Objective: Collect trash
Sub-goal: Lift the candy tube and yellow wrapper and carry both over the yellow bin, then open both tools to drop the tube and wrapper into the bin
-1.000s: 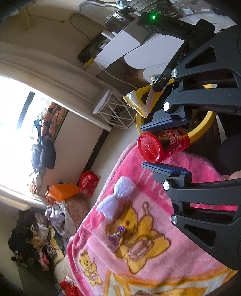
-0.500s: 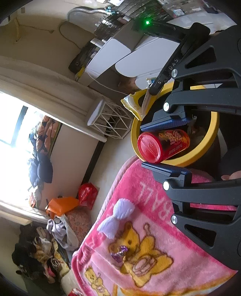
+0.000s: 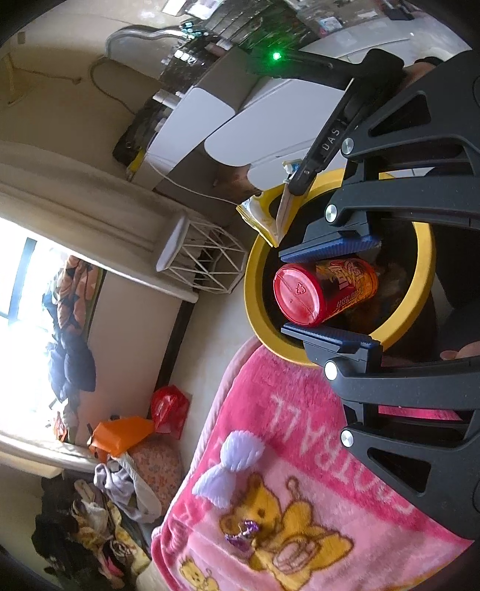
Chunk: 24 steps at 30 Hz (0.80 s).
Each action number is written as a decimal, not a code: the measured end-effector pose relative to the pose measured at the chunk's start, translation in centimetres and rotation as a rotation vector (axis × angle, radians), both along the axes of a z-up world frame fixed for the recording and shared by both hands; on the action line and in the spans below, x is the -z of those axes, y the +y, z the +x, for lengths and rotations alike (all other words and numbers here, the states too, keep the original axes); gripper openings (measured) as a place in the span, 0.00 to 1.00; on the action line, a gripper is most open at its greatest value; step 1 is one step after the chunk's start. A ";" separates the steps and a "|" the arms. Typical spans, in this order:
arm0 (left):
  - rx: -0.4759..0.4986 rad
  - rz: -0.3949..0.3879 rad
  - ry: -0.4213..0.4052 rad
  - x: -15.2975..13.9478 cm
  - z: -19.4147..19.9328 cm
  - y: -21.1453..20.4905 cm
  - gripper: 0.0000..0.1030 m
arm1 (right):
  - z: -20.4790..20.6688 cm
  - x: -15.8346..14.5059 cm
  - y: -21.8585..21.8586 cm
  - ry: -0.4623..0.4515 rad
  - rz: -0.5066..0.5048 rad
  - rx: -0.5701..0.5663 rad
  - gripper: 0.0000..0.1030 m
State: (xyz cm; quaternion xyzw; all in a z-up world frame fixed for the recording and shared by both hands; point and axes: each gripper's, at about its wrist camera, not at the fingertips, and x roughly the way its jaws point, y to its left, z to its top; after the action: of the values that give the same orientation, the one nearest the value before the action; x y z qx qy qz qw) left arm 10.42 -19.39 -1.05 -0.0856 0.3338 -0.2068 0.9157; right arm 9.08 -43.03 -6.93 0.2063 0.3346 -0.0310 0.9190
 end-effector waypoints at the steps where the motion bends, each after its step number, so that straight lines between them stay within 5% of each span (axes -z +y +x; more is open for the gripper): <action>1: 0.008 0.002 0.003 0.2 0.1 -0.2 0.26 | 0.0 0.2 -0.2 0.006 0.000 0.007 0.34; 18: 0.133 0.016 0.078 3.3 3.1 -2.9 0.27 | 0.2 1.0 -1.0 0.044 0.013 0.022 0.38; 19: 0.143 0.009 0.083 3.3 3.3 -3.1 0.29 | 0.3 1.0 -1.0 0.044 0.016 0.019 0.39; 21: 0.141 0.006 0.081 3.2 3.6 -2.9 0.46 | 0.3 0.9 -1.0 0.040 0.027 0.020 0.50; 24: 0.128 -0.023 0.078 2.9 3.7 -2.3 0.70 | 0.2 0.5 -0.9 0.030 0.021 0.020 0.53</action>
State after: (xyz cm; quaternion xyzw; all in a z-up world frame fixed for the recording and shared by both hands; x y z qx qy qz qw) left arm 14.09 -21.68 -3.95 -0.0825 0.3717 -0.2652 0.8858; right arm 9.25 -43.90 -7.43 0.2190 0.3465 -0.0398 0.9113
